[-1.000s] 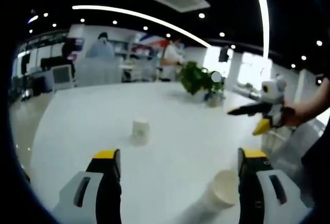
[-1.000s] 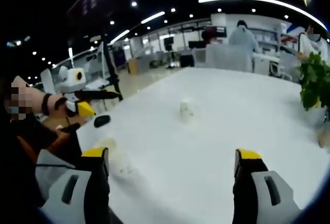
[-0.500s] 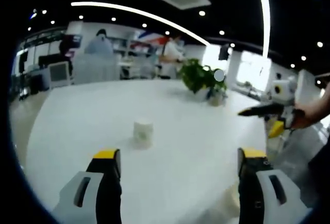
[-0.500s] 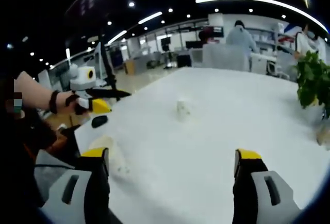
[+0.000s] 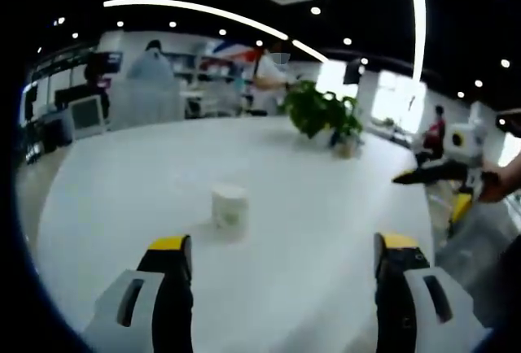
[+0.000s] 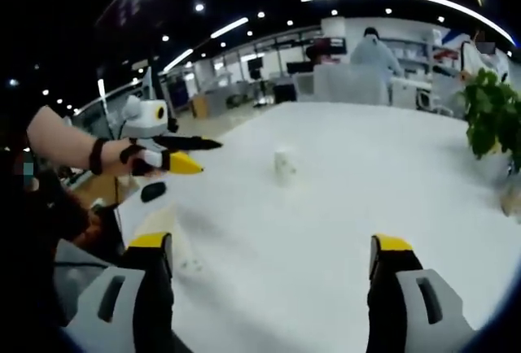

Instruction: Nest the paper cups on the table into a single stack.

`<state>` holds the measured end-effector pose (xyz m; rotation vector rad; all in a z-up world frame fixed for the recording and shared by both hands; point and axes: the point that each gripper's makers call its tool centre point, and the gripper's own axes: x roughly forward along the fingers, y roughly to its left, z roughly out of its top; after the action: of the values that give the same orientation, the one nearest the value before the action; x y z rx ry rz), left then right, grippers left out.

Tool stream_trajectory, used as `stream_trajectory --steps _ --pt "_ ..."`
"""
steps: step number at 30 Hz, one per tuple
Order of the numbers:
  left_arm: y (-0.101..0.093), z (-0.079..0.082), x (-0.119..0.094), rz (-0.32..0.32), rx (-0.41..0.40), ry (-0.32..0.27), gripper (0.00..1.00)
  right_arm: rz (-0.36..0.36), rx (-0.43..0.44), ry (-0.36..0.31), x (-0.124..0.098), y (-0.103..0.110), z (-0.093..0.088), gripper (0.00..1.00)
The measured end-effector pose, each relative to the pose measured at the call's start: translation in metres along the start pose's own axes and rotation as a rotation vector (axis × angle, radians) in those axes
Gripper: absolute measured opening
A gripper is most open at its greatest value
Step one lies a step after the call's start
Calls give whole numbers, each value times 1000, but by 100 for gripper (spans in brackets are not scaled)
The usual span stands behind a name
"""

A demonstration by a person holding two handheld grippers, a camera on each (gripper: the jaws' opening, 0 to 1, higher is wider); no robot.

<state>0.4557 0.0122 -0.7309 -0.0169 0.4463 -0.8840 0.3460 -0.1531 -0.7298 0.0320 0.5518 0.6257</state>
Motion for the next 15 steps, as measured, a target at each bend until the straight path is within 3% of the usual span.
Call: stream_trajectory --steps 15 --pt "20 -1 38 23 2 18 90 -3 38 6 -5 3 -12 99"
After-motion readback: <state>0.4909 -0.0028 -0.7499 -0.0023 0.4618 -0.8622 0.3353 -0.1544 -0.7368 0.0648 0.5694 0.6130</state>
